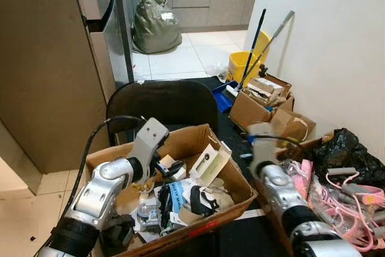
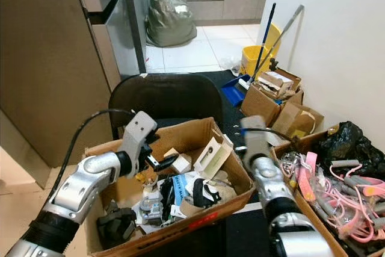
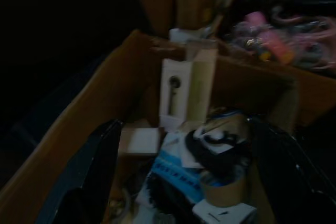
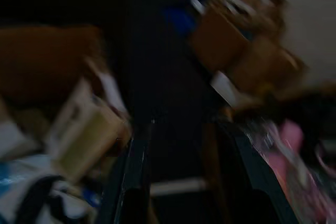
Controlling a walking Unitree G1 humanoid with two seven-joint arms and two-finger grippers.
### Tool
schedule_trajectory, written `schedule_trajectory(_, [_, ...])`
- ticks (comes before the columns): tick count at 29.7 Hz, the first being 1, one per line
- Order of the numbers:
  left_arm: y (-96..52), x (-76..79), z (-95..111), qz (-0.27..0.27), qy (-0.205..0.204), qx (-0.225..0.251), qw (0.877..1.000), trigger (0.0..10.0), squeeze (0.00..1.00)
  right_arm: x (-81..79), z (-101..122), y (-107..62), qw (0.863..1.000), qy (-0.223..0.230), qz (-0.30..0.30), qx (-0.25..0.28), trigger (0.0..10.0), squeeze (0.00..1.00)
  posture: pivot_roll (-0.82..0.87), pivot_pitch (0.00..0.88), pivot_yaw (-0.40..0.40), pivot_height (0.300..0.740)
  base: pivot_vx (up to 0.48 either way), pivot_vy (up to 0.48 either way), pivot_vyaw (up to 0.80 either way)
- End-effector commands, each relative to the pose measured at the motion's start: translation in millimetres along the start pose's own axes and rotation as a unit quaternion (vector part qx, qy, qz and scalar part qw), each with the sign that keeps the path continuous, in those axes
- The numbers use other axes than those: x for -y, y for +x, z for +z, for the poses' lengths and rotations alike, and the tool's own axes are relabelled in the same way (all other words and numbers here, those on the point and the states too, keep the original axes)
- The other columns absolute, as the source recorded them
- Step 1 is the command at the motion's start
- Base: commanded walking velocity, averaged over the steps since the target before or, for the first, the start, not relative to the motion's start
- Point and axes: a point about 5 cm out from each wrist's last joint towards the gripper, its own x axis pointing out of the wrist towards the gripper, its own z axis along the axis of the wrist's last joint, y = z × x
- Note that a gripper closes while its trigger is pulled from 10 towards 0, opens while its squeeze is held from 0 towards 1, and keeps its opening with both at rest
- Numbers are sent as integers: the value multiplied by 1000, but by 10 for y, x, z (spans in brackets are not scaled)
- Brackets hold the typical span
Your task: Picking trash to rubbish bin
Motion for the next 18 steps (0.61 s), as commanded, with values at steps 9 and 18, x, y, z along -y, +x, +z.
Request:
schedule_trajectory(9, [-96, -302, -467, 207, -20, -40, 977, 10000, 0, 60, -518, -220, 992, 104, -44, -60, 10000, 0, -49, 63, -25, 740, 0, 0, 0])
schedule_trajectory(18, [-296, -436, -853, 336, -135, 14, 932, 10000, 0, -12, -656, -347, 974, 226, -8, -18, 10000, 0, -60, 45, -8, 740, 0, 0, 0])
